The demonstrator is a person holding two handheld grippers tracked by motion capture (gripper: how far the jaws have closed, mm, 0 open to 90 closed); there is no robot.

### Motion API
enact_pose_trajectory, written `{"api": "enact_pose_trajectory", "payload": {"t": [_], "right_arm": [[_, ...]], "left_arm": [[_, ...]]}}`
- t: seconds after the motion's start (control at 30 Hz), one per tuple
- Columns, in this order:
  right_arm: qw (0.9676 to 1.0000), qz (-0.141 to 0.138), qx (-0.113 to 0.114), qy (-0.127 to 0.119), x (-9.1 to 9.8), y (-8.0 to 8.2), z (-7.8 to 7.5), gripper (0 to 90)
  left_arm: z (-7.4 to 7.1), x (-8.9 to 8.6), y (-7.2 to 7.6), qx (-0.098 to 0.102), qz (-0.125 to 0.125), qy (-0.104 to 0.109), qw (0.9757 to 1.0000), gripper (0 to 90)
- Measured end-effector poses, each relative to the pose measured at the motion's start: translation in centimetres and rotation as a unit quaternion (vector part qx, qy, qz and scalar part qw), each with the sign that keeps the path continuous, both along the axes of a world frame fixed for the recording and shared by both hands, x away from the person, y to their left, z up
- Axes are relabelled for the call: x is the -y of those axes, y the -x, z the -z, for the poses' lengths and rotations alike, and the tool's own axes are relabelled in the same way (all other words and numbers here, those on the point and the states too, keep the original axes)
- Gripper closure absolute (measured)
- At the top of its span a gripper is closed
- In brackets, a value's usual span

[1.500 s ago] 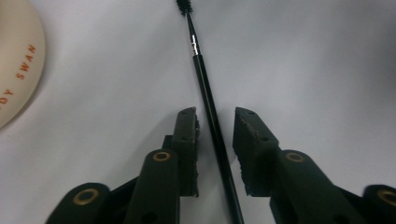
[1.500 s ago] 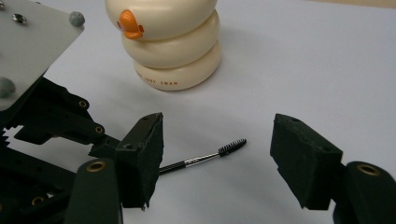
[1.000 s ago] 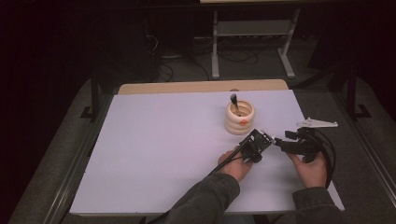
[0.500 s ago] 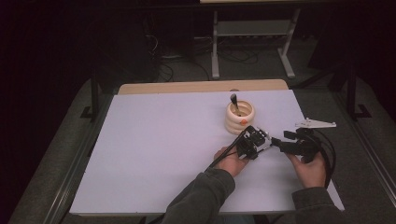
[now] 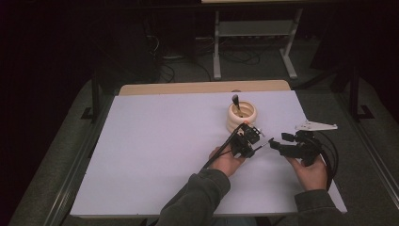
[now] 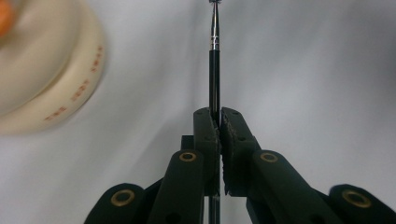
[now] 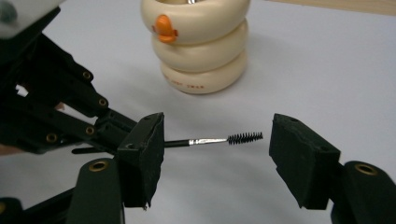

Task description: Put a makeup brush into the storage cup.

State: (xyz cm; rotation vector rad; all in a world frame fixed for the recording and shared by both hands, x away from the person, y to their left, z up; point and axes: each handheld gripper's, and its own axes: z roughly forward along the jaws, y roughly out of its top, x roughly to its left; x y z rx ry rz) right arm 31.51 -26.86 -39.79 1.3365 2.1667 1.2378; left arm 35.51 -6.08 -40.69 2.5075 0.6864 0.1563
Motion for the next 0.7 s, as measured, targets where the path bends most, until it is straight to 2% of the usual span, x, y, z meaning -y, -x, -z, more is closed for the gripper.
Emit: {"api": "enact_pose_trajectory", "payload": {"t": [0.23, 0.3, 0.5, 0.6, 0.7], "right_arm": [[0.9993, -0.032, -0.012, -0.015, -1.5, 0.3, -0.3, 33.7], [0.9987, -0.046, -0.014, -0.018, -2.1, 0.2, -0.3, 33.7], [0.9956, -0.084, -0.023, -0.033, -4.1, 0.5, -0.4, 33.8], [0.9939, -0.101, -0.03, -0.035, -5.4, 0.6, -0.4, 33.9], [0.9908, -0.123, -0.038, -0.043, -6.9, 0.5, -0.2, 35.0]], "left_arm": [[-1.4, -3.5, -0.1, 0.008, -0.007, 0.015, 0.9998, 85.9], [-1.7, -5.1, 0.1, 0.008, -0.015, 0.031, 0.9994, 86.0], [-2.3, -8.8, 1.1, 0.011, -0.017, 0.057, 0.9982, 85.9], [-2.6, -10.3, 1.7, 0.017, -0.016, 0.064, 0.9977, 85.9], [-3.0, -12.0, 2.5, 0.024, -0.011, 0.072, 0.997, 85.9]]}}
